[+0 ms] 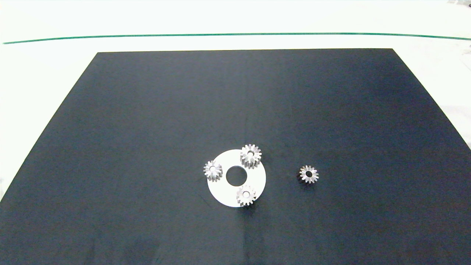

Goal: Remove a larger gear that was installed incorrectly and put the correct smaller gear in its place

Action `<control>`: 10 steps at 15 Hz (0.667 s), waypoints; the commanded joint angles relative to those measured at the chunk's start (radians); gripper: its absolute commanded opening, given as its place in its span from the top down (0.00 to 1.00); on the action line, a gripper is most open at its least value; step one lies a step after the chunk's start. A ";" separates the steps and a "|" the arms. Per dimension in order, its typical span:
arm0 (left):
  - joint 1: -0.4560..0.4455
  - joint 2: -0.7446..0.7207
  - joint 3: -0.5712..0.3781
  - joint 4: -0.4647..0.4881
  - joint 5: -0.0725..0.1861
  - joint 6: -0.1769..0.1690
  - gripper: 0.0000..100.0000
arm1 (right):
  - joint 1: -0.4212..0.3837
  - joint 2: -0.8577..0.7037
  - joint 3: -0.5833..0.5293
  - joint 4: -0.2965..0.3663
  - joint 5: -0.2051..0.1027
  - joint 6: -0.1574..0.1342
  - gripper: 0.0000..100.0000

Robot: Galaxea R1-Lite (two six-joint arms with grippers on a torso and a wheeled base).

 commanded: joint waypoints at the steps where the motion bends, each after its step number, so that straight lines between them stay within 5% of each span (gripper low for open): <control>1: 0.000 0.001 0.000 0.000 0.000 0.001 0.00 | 0.000 0.001 0.000 0.000 0.000 0.000 0.00; 10: 0.000 0.001 0.000 0.000 0.000 0.001 0.00 | 0.000 0.001 0.000 0.000 0.000 0.000 0.00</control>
